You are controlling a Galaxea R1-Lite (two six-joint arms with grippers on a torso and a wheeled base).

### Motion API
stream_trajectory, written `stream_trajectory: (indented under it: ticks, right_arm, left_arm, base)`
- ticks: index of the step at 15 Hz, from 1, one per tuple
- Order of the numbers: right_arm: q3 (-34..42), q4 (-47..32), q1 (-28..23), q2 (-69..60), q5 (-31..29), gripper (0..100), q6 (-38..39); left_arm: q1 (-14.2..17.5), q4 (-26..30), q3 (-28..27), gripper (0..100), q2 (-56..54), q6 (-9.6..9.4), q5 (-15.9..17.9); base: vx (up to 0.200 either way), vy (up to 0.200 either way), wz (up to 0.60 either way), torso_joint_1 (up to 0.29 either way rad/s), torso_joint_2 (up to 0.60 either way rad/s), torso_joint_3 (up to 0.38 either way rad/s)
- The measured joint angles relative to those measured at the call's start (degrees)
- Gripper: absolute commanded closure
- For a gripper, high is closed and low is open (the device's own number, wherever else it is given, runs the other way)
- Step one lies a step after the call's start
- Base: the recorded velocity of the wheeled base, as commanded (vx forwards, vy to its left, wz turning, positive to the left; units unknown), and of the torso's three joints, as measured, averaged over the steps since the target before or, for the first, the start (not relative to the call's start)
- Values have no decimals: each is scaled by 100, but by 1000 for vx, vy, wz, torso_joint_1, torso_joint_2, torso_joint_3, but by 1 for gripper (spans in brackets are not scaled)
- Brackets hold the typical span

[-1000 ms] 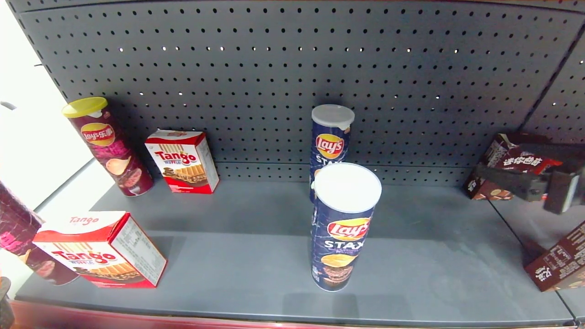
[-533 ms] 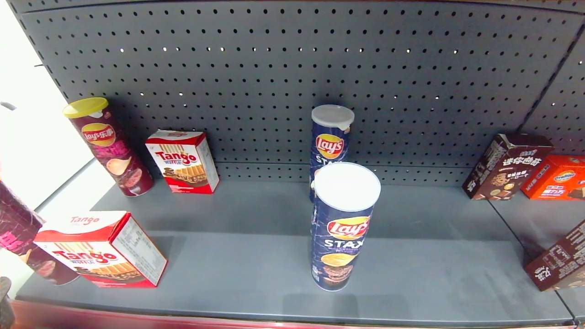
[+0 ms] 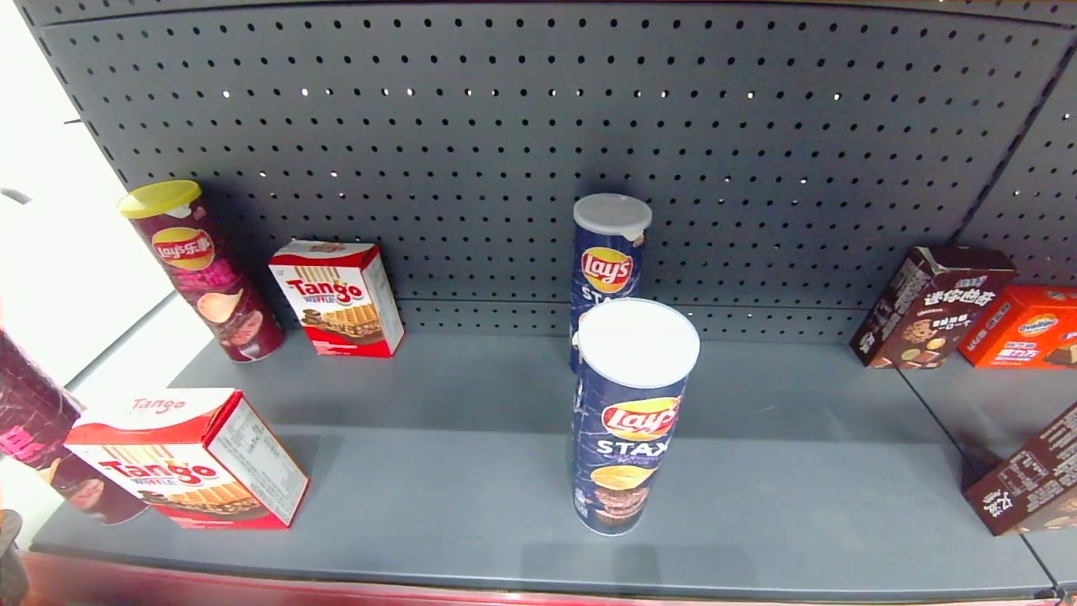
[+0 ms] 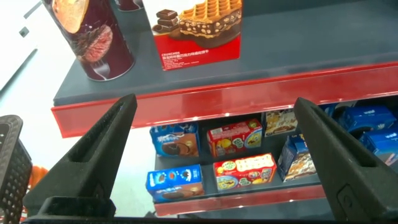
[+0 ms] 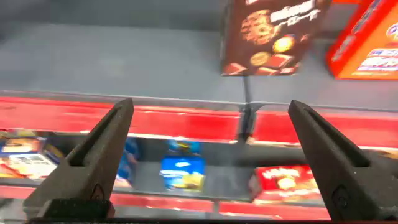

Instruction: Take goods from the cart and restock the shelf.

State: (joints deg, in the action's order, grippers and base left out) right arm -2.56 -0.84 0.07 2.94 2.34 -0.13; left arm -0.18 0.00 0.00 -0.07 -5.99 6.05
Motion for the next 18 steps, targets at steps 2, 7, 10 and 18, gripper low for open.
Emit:
stream_trajectory:
  ticks: [2,7,10,18]
  right_arm:
    - [107,91,-17,-157,-573,0,126]
    - [240,91,-23,-263,-213,0,-119]
    - [251,95,-18,-273,-190,0,-68]
    - [256,100,-15,-273,-191,0,-65]
  left_arm:
    - [0,0,0,0,0,-6,-4]
    - [0,-11,0,0,0,-195,-2]
    - [7,5,0,0,0,295,-61]
    - [9,0,0,0,0,396,-217]
  base:
    - [0,0,0,0,0,0]
    - [0,0,0,0,0,0]
    - [0,0,0,0,0,0]
    - [0,0,0,0,0,0]
